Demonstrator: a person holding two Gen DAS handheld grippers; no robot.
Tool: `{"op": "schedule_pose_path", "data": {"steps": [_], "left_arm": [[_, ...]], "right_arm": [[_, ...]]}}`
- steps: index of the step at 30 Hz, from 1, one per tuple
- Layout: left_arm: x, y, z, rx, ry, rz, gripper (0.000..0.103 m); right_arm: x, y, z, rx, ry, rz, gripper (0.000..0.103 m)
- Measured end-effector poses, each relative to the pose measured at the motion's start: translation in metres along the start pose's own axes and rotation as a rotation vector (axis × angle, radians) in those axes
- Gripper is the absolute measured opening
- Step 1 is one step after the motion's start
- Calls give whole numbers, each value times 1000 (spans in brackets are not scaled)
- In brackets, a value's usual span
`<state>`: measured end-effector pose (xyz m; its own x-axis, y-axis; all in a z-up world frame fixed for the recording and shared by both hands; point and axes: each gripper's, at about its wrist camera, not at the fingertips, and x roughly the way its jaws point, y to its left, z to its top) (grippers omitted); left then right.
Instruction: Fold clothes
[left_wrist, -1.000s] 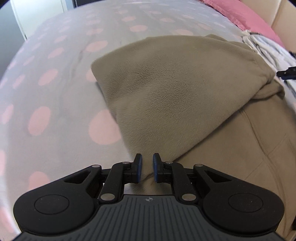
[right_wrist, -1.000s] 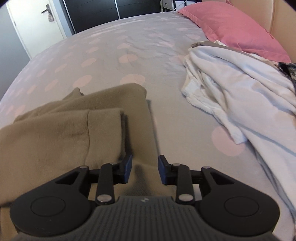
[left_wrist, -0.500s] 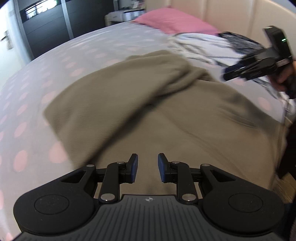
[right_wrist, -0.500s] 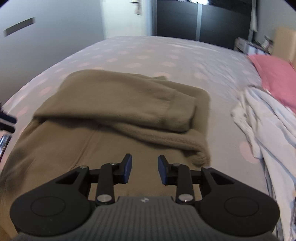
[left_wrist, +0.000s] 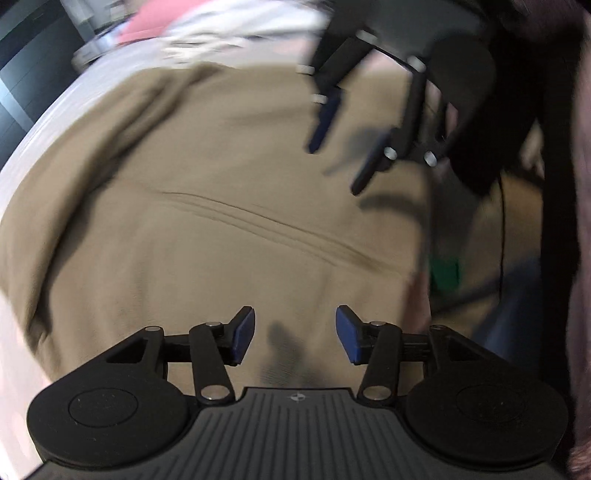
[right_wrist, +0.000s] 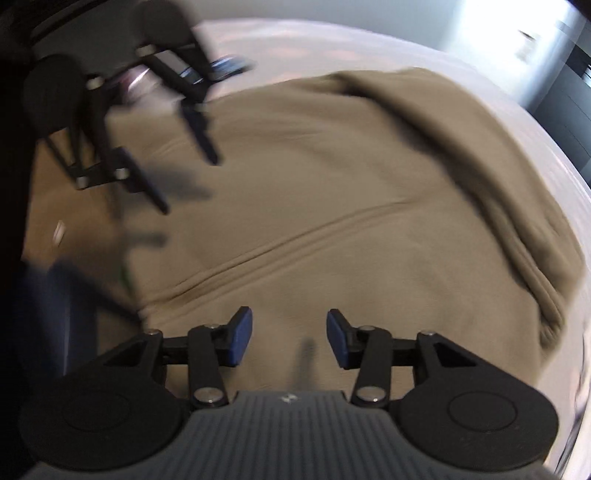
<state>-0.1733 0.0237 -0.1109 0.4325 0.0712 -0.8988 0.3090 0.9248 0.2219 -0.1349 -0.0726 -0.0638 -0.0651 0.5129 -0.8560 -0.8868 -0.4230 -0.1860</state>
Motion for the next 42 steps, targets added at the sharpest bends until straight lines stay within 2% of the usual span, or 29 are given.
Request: {"op": "schedule_pose_path", "data": {"steps": [4, 7, 11, 18, 21, 23, 25, 27, 30, 31, 33, 37, 42], "left_arm": [[13, -30, -6, 139, 44, 14, 50], [18, -37, -16, 178, 75, -17, 54], [25, -45, -22, 216, 86, -10, 57], [25, -35, -20, 147, 88, -53, 58], [25, -34, -18, 127, 86, -58, 58], [25, -35, -17, 131, 85, -53, 58], [25, -36, -17, 136, 83, -46, 58], [21, -38, -17, 139, 73, -42, 58], [16, -39, -17, 136, 49, -56, 58], [14, -39, -17, 134, 41, -61, 59], [12, -41, -17, 137, 34, -61, 60], [5, -43, -15, 146, 7, -43, 60], [2, -32, -5, 97, -36, -54, 62]], "right_arm": [[9, 35, -2, -167, 41, 3, 58], [13, 52, -6, -258, 62, 12, 60], [21, 69, -13, -370, 90, -9, 67], [36, 91, -34, -589, 121, -89, 72], [41, 103, -50, -759, 123, -147, 72], [45, 107, -52, -819, 119, -169, 70], [43, 107, -53, -844, 111, -179, 61], [37, 103, -47, -814, 110, -163, 54], [27, 95, -36, -761, 102, -166, 30], [24, 92, -32, -732, 96, -161, 27], [16, 84, -24, -673, 84, -151, 23], [0, 62, -10, -532, 45, -132, 22], [-22, 27, 5, -335, -18, -108, 20]]}}
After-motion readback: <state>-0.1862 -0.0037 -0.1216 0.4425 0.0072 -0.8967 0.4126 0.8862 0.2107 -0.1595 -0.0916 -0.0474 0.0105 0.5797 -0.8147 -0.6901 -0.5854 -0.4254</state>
